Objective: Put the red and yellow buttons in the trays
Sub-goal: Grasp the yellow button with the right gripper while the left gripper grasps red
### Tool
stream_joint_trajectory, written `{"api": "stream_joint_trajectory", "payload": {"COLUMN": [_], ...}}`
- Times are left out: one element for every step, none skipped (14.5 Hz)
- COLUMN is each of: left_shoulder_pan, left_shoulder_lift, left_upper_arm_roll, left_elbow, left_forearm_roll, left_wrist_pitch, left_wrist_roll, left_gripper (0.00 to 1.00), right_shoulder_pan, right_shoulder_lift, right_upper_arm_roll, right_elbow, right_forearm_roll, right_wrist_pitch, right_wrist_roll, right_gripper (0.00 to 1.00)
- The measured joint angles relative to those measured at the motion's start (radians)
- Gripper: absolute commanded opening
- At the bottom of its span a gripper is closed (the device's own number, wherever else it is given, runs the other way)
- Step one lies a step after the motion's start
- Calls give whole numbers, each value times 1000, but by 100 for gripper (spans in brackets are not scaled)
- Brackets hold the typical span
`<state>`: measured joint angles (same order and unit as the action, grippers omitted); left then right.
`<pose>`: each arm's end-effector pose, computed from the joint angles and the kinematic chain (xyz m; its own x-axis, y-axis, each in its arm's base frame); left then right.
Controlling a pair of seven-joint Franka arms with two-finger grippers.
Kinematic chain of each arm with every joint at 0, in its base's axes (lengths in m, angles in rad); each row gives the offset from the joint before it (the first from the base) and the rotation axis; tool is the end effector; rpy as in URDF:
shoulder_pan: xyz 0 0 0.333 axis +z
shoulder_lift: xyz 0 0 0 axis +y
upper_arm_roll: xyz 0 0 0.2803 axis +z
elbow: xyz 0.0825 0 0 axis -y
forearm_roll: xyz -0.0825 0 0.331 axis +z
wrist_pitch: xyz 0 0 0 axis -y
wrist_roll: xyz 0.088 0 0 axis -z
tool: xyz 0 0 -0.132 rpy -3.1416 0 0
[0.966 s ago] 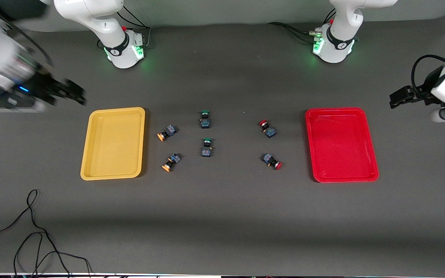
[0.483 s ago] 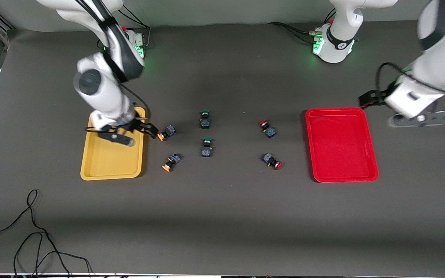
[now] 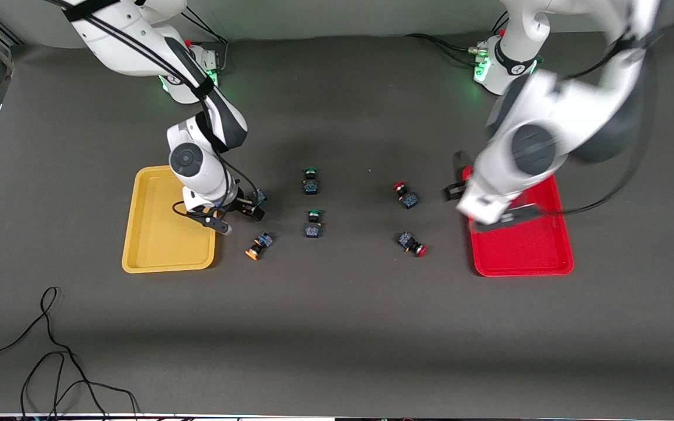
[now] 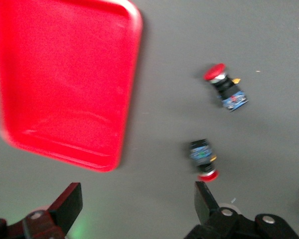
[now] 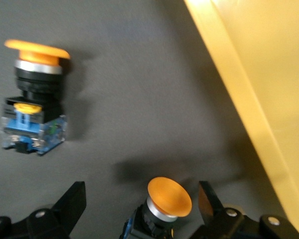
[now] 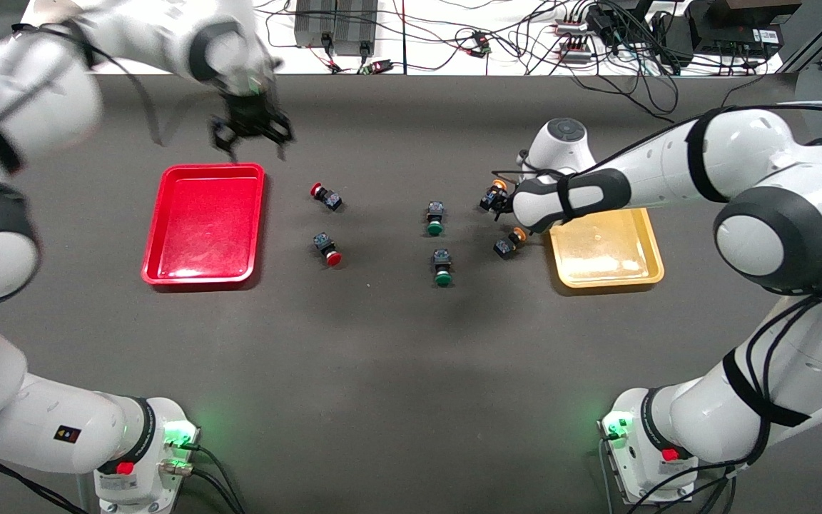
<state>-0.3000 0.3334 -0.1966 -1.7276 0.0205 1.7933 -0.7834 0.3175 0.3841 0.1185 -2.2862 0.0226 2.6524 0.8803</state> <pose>0.4880 -0.2547 0.3404 0.9334 0.2873 -0.2151 0.2592 -0.9542 -0.1496 0.4443 0.2098 0.1723 0.8894 -0.4540 -0.0526 -0.4556 -0.8899 -0.0221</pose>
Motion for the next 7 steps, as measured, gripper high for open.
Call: {"api": "stream_joint_trajectory", "payload": {"left_shoulder_pan": [-36,-61,-78,-90,-100,-106,-110], "left_shoulder_lift": [53,94,123,141,150,154,159], "left_upper_arm_roll": [-2,-3,-4,-4,-5,-5,-5], "left_elbow": [-7,-15,-35,-68,-111,-153,-189], "left_forearm_roll": [0,0,-6,-20,-32,-38,-43], "left_wrist_pitch": [54,97,141,203,275,338,386], "left_wrist_roll": [-56,-96,-130,-167,-210,-246,-270], "left_gripper": [96,96,95,93,91,87,85], "right_shoulder_pan": [2,2,2,2,2,2,2], "right_shoulder_lift": [1,0,-2,-2,-2,-2,-2], "right_upper_arm_roll": [0,3,5,7,8,10,12], "right_elbow": [1,2,5,7,7,7,6], "right_forearm_roll": [0,0,0,0,0,0,0], "right_wrist_pitch": [-4,-11,-23,-29,-35,-41,-44], "right_wrist_roll": [9,16,21,24,26,26,27], "right_gripper": [100,100,100,100,100,100,100]}}
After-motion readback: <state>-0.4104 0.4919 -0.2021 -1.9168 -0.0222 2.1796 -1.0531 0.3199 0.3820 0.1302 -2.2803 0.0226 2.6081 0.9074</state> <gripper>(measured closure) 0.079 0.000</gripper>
